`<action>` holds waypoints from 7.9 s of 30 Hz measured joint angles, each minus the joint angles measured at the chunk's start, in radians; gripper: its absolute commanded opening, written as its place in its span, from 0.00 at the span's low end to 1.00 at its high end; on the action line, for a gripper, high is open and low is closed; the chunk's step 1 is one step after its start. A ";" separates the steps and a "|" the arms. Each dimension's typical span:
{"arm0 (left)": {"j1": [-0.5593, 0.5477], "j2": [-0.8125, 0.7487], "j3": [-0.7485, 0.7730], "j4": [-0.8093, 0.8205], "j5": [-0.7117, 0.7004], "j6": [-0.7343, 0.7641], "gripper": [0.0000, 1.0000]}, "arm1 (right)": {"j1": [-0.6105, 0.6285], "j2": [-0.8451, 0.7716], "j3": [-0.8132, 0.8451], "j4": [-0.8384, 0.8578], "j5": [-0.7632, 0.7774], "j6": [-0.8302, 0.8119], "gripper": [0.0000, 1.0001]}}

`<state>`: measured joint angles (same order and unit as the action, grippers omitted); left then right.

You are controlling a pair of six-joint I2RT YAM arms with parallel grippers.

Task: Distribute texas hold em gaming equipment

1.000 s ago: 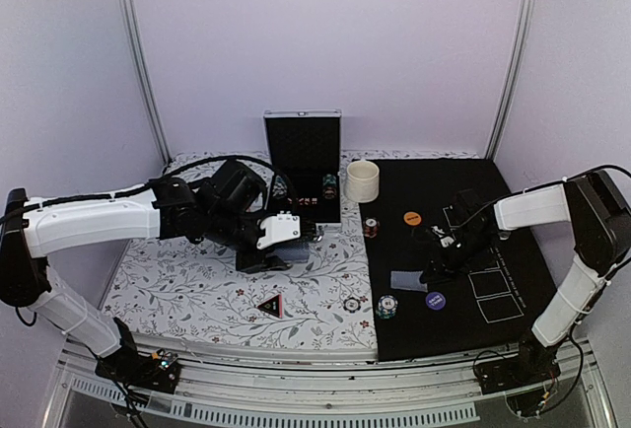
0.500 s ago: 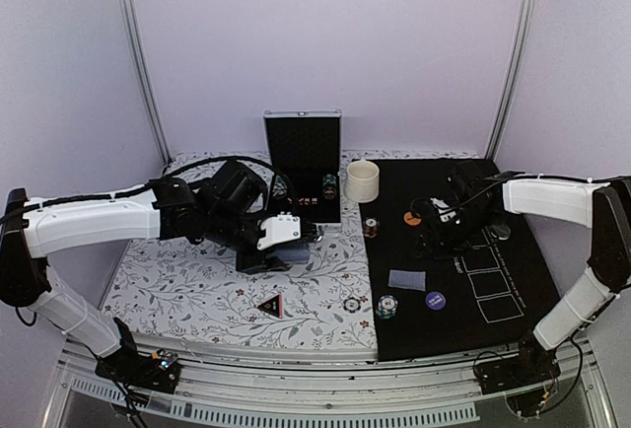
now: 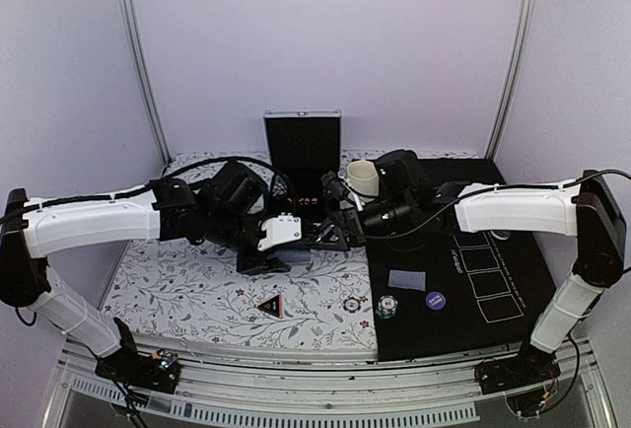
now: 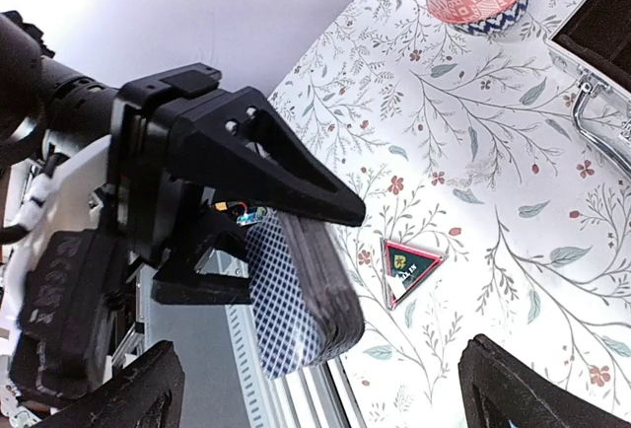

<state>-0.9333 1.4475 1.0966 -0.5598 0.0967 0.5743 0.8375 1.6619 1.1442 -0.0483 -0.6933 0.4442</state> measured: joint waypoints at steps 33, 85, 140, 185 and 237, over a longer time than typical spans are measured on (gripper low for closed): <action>-0.003 -0.001 -0.001 0.000 -0.004 0.000 0.52 | 0.051 0.142 0.076 0.002 0.098 0.026 0.59; -0.003 -0.001 -0.010 0.001 -0.019 0.001 0.52 | -0.418 -0.293 -0.041 -0.300 0.197 -0.084 0.03; -0.009 -0.002 -0.011 0.001 0.001 0.002 0.53 | -0.823 0.436 0.161 0.011 0.240 0.113 0.03; -0.014 -0.016 -0.012 0.024 0.004 0.009 0.52 | -0.071 -0.137 -0.267 0.344 0.118 0.049 0.98; -0.016 -0.022 -0.017 0.040 -0.033 0.008 0.51 | 0.053 0.004 -0.091 0.182 0.152 0.107 0.13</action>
<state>-0.9493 1.4258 1.0798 -0.5198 0.0635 0.5827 0.8902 1.6657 1.0531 0.1337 -0.5411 0.5510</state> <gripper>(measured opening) 0.514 0.123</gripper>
